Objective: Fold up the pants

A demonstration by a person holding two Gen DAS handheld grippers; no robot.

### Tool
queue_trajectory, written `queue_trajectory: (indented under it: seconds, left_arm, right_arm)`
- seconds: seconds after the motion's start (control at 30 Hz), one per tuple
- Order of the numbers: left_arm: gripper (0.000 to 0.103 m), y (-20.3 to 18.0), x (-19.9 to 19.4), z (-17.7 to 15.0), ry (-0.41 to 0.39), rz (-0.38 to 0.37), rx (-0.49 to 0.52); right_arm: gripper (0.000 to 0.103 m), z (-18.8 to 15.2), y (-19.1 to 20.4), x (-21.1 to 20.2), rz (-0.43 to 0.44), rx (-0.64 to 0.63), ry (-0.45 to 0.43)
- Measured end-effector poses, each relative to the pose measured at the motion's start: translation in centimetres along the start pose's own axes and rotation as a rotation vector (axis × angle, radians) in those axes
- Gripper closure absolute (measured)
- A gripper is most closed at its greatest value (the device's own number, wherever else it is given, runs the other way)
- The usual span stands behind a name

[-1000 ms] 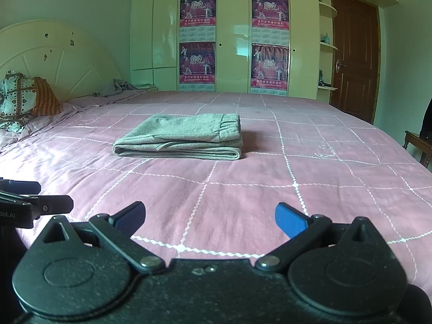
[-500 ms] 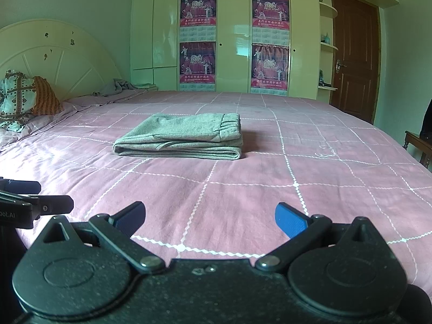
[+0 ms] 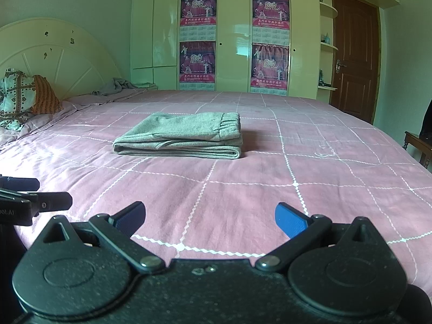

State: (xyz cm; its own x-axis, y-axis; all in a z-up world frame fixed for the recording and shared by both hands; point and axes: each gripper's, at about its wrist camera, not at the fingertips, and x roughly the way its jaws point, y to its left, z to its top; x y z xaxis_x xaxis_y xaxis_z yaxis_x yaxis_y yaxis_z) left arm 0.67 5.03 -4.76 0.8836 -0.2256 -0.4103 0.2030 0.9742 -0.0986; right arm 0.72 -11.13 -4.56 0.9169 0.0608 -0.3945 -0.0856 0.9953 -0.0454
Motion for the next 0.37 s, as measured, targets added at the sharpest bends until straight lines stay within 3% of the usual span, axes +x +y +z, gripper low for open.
queue_trajectory:
  seconds: [0.37]
  left_arm:
    - [0.002,-0.15,-0.75,0.18,-0.064,0.003,0.017]
  right_arm:
    - [0.000,-0.19,-0.34,0.02,-0.004,-0.001,-0.005]
